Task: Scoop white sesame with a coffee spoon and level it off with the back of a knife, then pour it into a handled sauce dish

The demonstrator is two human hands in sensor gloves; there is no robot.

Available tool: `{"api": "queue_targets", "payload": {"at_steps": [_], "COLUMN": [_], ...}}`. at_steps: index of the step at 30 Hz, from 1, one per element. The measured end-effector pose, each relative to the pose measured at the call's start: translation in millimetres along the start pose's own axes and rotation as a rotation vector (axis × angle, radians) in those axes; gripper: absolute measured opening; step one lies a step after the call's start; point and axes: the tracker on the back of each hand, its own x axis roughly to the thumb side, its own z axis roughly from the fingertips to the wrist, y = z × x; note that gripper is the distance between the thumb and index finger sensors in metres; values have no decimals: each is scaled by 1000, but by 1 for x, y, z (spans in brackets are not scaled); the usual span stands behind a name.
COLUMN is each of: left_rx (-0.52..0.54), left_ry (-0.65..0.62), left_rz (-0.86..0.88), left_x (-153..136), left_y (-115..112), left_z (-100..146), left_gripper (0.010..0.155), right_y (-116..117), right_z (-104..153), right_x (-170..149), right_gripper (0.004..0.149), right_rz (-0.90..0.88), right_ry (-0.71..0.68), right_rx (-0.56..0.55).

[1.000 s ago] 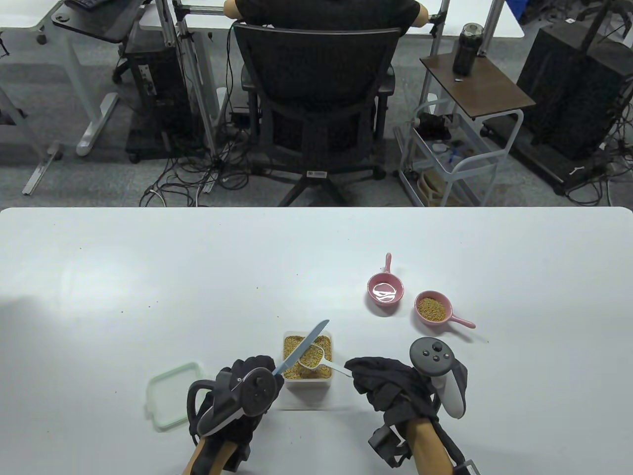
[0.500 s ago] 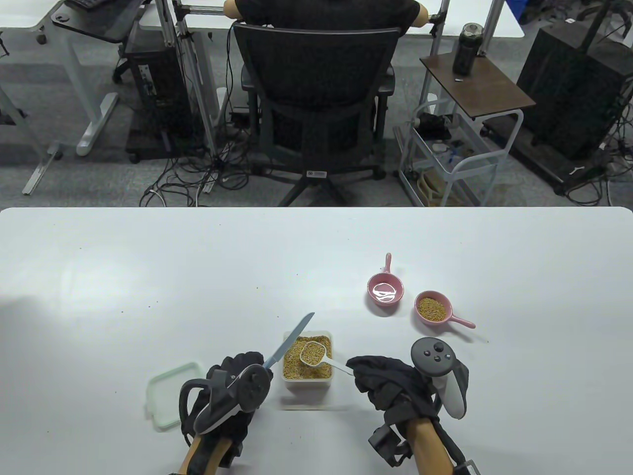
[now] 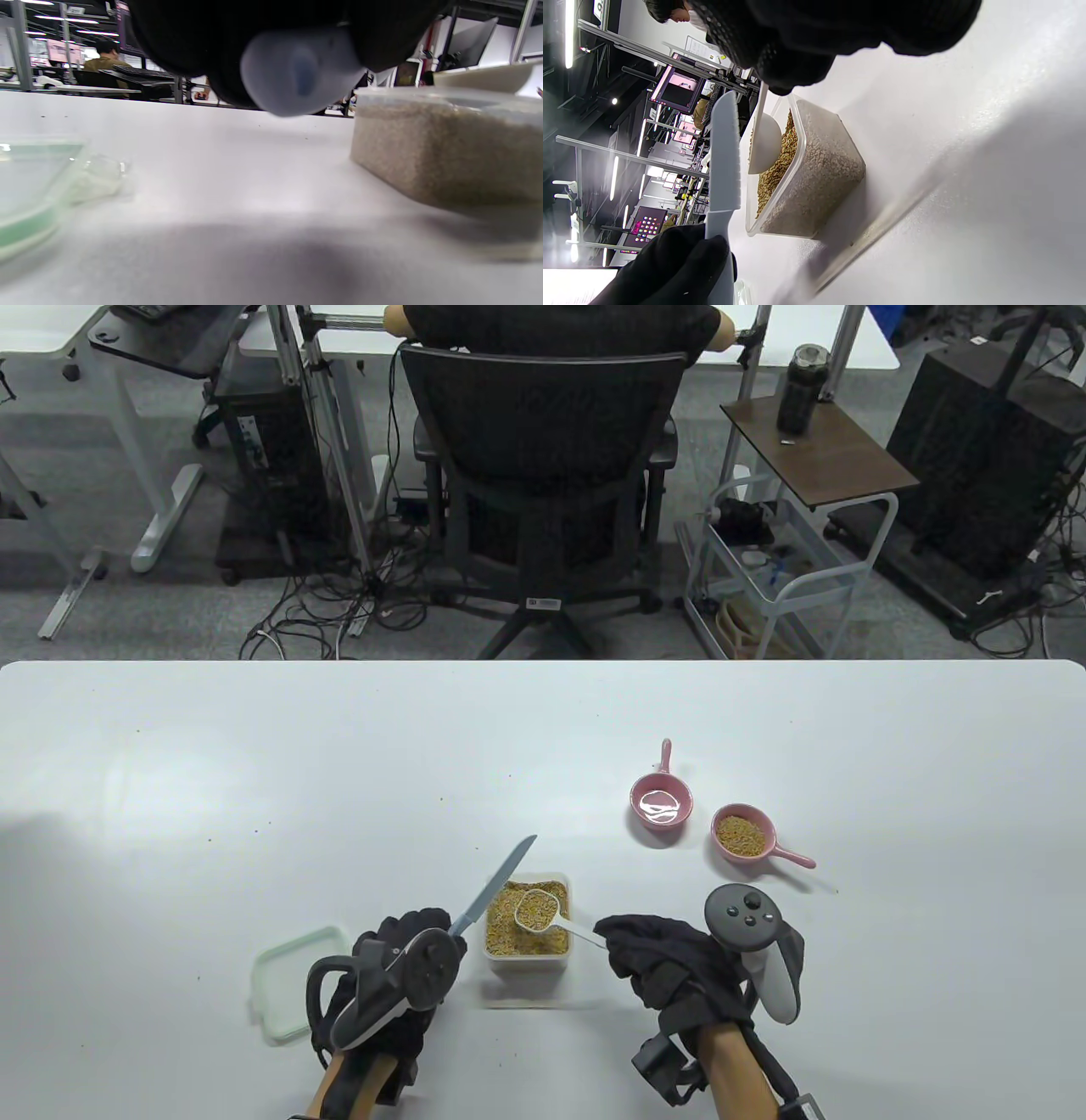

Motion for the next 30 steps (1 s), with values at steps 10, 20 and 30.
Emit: {"api": "queue_targets", "payload": {"at_steps": [10, 20, 30], "left_rx": [-108, -154, -187], "left_ry": [162, 224, 262], "left_rz": [-94, -191, -271], "left_x": [-13, -11, -8], "left_y": [-17, -25, -25], "left_z": [-8, -12, -13], "left_gripper": [44, 42, 44], "right_y": [-1, 0, 0], "right_z": [2, 2, 2], "right_x": [2, 2, 2], "right_gripper": [38, 38, 38], "right_rz": [0, 1, 0], "right_ry": [-12, -7, -9], "right_rx": [1, 2, 0]}}
